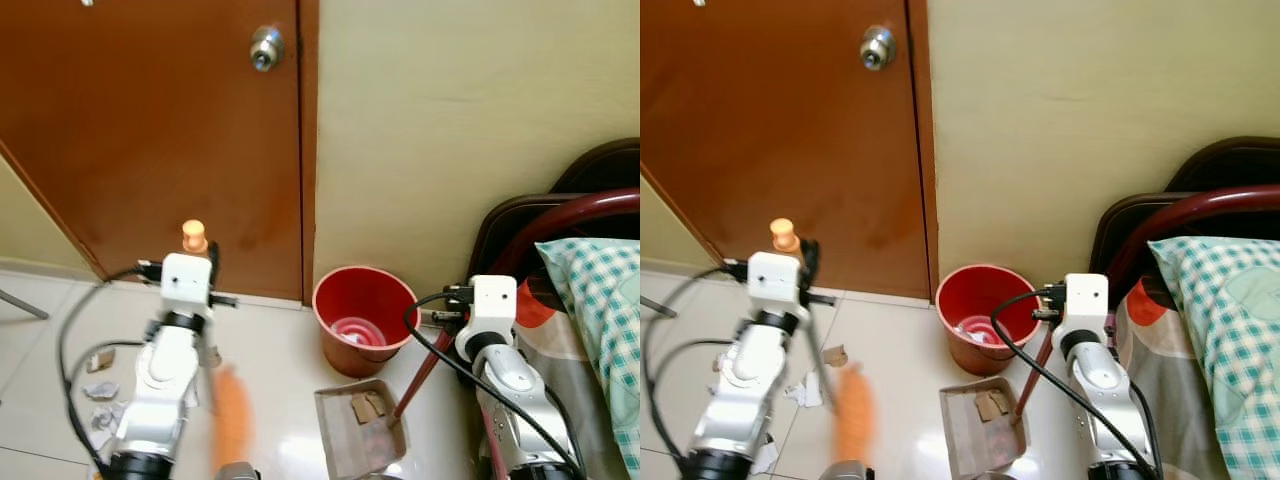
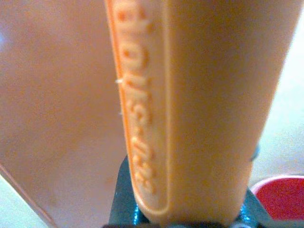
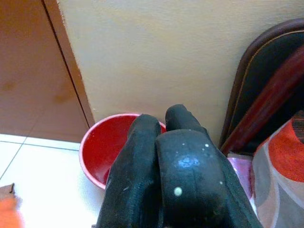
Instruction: Sweep floor
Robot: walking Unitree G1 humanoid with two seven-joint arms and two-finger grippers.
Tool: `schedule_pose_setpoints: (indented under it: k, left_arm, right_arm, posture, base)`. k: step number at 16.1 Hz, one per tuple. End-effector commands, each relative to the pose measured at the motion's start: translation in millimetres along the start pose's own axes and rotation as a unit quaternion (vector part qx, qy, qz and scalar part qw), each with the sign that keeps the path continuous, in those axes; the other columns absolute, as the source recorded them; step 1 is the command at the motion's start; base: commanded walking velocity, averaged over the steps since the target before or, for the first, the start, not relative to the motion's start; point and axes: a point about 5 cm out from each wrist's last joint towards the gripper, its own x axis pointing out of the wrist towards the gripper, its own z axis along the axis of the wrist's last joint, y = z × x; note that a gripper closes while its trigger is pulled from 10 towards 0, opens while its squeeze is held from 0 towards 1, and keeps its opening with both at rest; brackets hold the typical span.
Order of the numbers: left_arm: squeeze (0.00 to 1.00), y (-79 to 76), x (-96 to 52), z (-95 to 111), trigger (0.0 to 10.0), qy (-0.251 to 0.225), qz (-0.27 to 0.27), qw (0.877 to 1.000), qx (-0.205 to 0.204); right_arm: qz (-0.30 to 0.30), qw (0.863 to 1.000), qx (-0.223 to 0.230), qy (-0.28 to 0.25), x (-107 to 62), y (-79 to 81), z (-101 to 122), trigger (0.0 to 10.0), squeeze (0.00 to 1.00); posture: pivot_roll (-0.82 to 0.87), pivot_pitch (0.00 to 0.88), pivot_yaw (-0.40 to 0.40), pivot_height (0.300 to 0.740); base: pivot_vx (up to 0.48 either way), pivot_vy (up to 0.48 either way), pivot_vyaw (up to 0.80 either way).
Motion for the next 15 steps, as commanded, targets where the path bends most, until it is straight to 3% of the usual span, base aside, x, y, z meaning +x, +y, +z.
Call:
schedule_pose_setpoints:
  k: [1, 3, 7, 10, 15]
  left_arm:
    - [0.0, 9.4, 8.5, 23, 10.0, -0.065, 0.004, 0.996, 0.069]
    - [0.0, 7.0, 11.0, 30, 10.0, -0.082, -0.016, 0.993, 0.082]
    - [0.0, -5.5, 7.6, 22, 10.0, -0.064, -0.039, 0.996, 0.041]
    - [0.0, -15.7, 0.2, 13, 10.0, -0.042, -0.043, 0.998, 0.01]
    - [0.0, -2.8, 2.7, -1, 10.0, -0.002, -0.003, 1.0, -0.028]
  right_arm:
    - [0.003, 1.0, 0.004, -0.008, 1.6, 1.6, 4, 10.0, 0.0]
    - [0.001, 1.0, 0.004, -0.009, 2.1, 1.6, 5, 10.0, 0.0]
    - [0.0, 1.0, 0.002, -0.015, 5.5, 2.4, 10, 10.0, 0.0]
    - [0.006, 0.999, 0.028, -0.018, 7.5, 2.4, 21, 10.0, 0.0]
    - [0.097, 0.992, 0.074, -0.013, 11.8, 21.4, 61, 10.0, 0.0]
  posture:
    - [-0.05, 0.045, -0.024, 0.74]
    - [-0.05, 0.045, -0.024, 0.74]
    - [-0.05, 0.044, -0.018, 0.74]
    - [-0.05, 0.046, -0.014, 0.74]
    - [-0.06, 0.034, -0.008, 0.74]
  base:
    - [0.0, 0.0, 0.0]
    - [0.0, 0.0, 0.0]
    - [0.0, 0.0, 0.0]
    - [0.0, 0.0, 0.0]
    - [0.0, 0.0, 0.0]
